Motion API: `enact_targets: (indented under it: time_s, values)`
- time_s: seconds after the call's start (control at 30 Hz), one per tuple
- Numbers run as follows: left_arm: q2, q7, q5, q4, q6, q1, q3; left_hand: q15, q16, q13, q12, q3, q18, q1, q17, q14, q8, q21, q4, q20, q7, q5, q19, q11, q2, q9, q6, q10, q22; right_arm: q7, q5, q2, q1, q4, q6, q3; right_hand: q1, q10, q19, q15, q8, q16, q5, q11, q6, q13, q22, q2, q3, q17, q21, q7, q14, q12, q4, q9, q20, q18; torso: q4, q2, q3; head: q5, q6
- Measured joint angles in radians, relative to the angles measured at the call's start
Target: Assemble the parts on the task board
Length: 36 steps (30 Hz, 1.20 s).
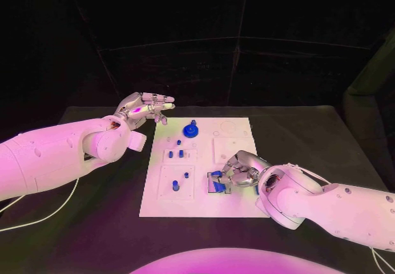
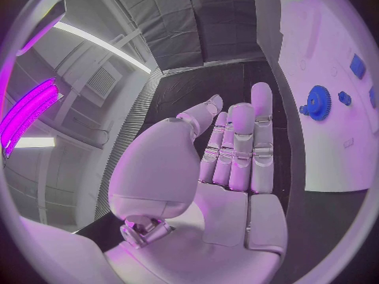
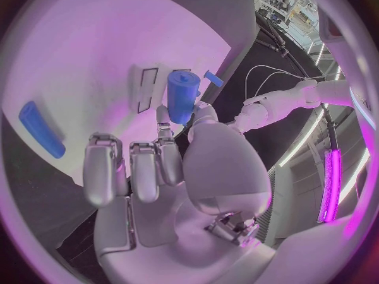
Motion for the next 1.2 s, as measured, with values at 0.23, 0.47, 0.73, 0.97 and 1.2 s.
enact_targets:
  time_s: [0.23, 0.47, 0.73, 0.97, 1.2]
  values:
    - [0.001, -0.003, -0.001, -0.001, 0.001, 0.0, 0.0, 0.0, 0.0, 0.0, 0.0, 0.0, 0.0, 0.0, 0.0, 0.0, 0.0, 0.0, 0.0, 0.0, 0.0, 0.0, 0.0, 0.0, 0.0, 0.0, 0.0, 0.0, 0.0, -0.023, 0.005, 0.014, 0.0, -0.006, 0.013, 0.0, -0.036, 0.0, 0.0, 0.0, -0.015, 0.0, -0.113, 0.0, 0.007, 0.0, 0.0, 0.001, -0.028, 0.0, 0.0, -0.004, 0.0, -0.015, 0.001, 0.008, 0.0, 0.0, -0.002, -0.001, 0.0008, 0.003, 0.0]
    - [0.003, -0.005, -0.001, -0.002, 0.002, 0.0, 0.0, 0.0, 0.0, 0.0, 0.0, 0.0, 0.0, 0.0, -0.002, 0.0, 0.004, 0.0, 0.0, 0.0, 0.0, 0.0, 0.0, 0.0, 0.0, 0.0, 0.0, 0.0, 0.0, -0.042, -0.002, 0.021, 0.001, -0.009, 0.021, 0.001, -0.128, -0.018, 0.0, 0.0, -0.04, 0.0, -0.425, 0.006, 0.0, 0.0, 0.0, -0.052, -0.031, 0.001, 0.0, 0.004, 0.0, -0.065, 0.008, 0.017, 0.0, 0.0, -0.0022, -0.001, 0.001, 0.003, 0.0]
    - [0.003, -0.005, -0.002, -0.003, 0.003, 0.0, 0.0, 0.0, 0.0, 0.0, 0.0, 0.0, 0.0, 0.0, -0.002, 0.0, 0.004, 0.0, 0.0, 0.0, 0.0, 0.0, 0.0, 0.0, 0.0, 0.0, 0.0, 0.0, 0.0, -0.066, -0.026, 0.02, 0.0, -0.008, 0.024, 0.0, -0.219, -0.034, 0.0, 0.0, -0.058, 0.0, -0.497, 0.012, -0.009, 0.0, 0.0, -0.131, 0.019, 0.001, -0.004, 0.013, 0.0, -0.101, 0.013, 0.021, 0.0, 0.0, -0.0022, -0.001, 0.001, 0.003, 0.001]
    - [0.003, -0.006, -0.002, -0.003, 0.003, 0.0, 0.0, 0.0, 0.0, 0.0, 0.0, 0.0, 0.0, 0.0, -0.002, 0.0, 0.004, 0.0, 0.0, 0.0, 0.0, 0.0, 0.0, 0.0, 0.0, 0.0, 0.0, 0.0, 0.0, -0.063, -0.04, 0.006, 0.0, 0.001, 0.036, 0.0, -0.126, -0.034, 0.0, 0.0, -0.044, 0.0, -0.39, 0.012, 0.013, 0.0, 0.0, -0.068, 0.076, 0.0, -0.004, 0.001, 0.0, -0.101, -0.014, 0.04, 0.0, 0.0, -0.0023, -0.001, 0.0012, 0.003, 0.0]
    - [0.003, -0.006, -0.002, -0.003, 0.004, 0.0, 0.0, 0.0, 0.0, 0.0, 0.0, 0.0, 0.0, 0.0, -0.003, 0.0, 0.004, 0.0, 0.0, 0.0, 0.0, 0.0, 0.0, 0.0, 0.0, 0.0, 0.0, 0.0, 0.0, -0.032, -0.041, -0.002, 0.001, 0.009, 0.069, 0.002, -0.004, -0.023, 0.0, -0.01, 0.001, 0.0, -0.386, -0.006, 0.056, 0.0, 0.0, -0.034, 0.091, 0.0, -0.004, -0.021, 0.002, -0.101, -0.079, 0.069, -0.007, 0.0, -0.0028, -0.001, 0.0014, 0.003, -0.002]
